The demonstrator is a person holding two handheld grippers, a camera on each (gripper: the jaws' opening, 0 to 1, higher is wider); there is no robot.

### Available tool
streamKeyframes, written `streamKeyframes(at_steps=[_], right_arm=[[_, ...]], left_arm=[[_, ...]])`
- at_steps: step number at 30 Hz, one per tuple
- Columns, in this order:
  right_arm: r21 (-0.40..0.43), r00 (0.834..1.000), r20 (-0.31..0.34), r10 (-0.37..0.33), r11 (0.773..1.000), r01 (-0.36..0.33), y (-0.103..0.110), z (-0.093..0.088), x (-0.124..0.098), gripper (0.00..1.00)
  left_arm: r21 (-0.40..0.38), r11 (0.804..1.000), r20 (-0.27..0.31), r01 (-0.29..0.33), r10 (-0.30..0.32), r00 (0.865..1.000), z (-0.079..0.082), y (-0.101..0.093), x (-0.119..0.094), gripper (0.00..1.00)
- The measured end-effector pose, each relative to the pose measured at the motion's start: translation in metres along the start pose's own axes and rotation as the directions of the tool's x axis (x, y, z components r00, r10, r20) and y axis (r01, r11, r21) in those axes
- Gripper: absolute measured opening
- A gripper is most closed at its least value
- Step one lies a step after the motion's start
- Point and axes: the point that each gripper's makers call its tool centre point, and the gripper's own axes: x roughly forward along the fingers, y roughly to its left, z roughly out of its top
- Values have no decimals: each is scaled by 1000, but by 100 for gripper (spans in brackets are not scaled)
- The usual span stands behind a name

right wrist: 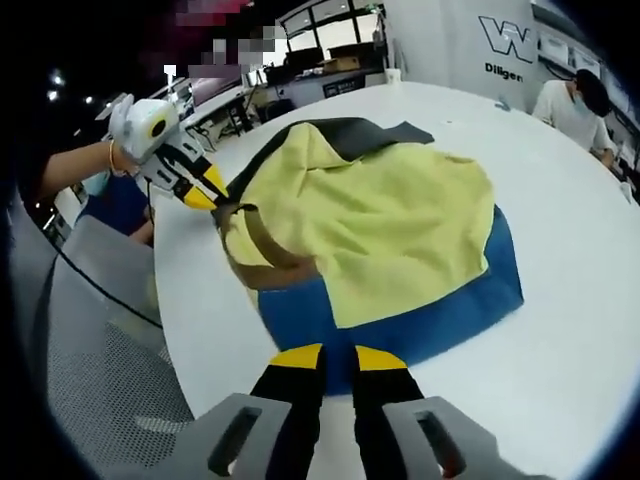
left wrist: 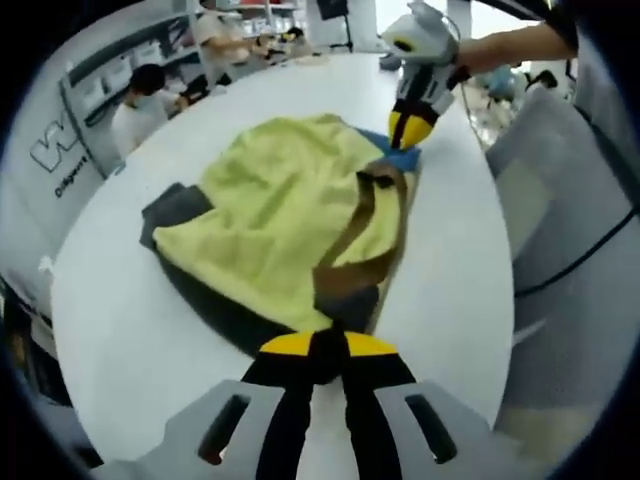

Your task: Fold the garment on the visible template until the final outline fits inside the template.

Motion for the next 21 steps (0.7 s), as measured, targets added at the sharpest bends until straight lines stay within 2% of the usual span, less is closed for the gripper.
streamKeyframes(at_steps=[11,15,21], right_arm=[[-48,1000,8,-10,999,11,0,1,0,7],[-64,1000,7,1,998,-1,2,2,2,10],[-75,1000,-7,-6,997,6,3,1,4,8]], left_arm=[[-26,999,-11,41,-41,999,-6,-4,8,9],[-59,997,-8,52,-52,999,-8,-6,11,8],[-122,991,7,48,-48,999,-8,-8,11,7]])
